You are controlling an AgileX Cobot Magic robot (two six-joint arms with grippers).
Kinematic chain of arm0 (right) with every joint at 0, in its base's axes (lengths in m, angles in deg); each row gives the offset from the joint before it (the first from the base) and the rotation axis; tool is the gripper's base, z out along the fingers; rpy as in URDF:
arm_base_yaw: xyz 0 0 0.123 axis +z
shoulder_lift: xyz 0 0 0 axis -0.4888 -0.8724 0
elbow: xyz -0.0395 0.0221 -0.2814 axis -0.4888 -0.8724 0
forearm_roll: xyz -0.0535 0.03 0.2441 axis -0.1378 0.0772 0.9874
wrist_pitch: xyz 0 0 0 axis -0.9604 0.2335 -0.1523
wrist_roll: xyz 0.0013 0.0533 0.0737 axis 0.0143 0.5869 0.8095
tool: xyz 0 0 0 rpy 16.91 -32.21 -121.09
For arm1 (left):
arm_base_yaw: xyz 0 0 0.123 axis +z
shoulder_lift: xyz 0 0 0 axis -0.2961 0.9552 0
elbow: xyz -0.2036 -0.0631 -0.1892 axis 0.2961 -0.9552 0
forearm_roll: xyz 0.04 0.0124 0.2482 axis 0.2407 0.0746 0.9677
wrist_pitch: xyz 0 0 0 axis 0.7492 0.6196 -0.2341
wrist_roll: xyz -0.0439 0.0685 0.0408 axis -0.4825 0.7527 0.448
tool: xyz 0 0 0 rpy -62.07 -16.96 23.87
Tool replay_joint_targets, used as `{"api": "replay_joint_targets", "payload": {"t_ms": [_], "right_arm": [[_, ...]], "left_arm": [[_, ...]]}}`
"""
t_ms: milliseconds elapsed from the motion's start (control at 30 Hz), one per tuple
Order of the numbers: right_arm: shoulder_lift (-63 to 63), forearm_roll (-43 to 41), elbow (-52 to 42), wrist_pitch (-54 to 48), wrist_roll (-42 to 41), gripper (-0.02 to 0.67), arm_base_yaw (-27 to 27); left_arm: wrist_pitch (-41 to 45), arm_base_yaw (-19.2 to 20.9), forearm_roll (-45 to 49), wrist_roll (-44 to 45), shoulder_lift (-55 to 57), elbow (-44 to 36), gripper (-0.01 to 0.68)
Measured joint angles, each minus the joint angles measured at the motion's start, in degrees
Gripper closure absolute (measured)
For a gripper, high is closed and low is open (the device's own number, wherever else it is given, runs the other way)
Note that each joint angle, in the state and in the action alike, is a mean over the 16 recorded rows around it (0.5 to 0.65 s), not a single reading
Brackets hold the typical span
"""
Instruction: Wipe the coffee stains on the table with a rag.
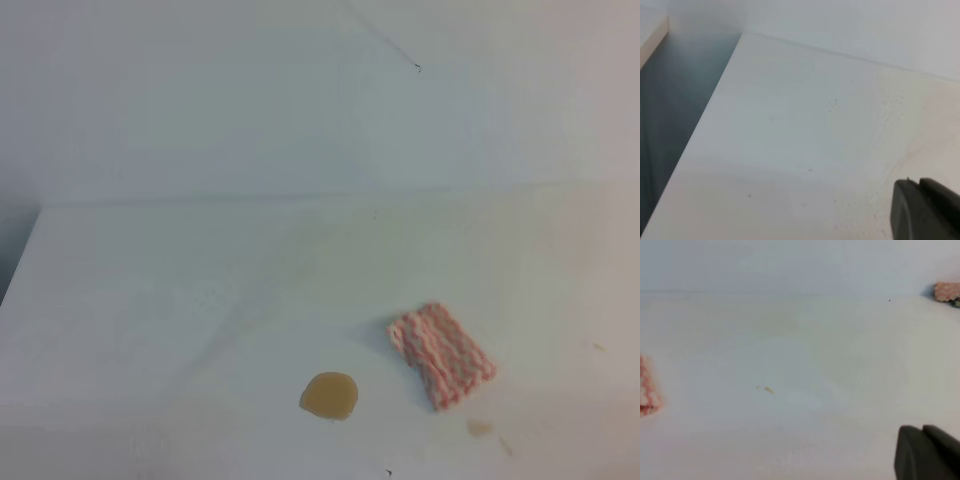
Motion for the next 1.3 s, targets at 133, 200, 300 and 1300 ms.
{"api": "replay_joint_targets", "payload": {"t_ms": [133,200,300,1300], "right_arm": [[-0.1,-0.1,0.0,0.0,0.0,0.652,0.0],[-0.1,-0.2,-0.1,0.0,0.0,0.652,0.0],[-0.1,-0.2,-0.1,0.0,0.0,0.652,0.0],[-0.1,7.0,0.1,18.9,0.3,0.652,0.0]], "left_arm": [[0.0,0.0,0.0,0.0,0.0,0.0,0.672],[0.0,0.0,0.0,0.0,0.0,0.0,0.672],[0.0,0.0,0.0,0.0,0.0,0.0,0.672],[0.0,0.0,0.0,0.0,0.0,0.0,0.672]]}}
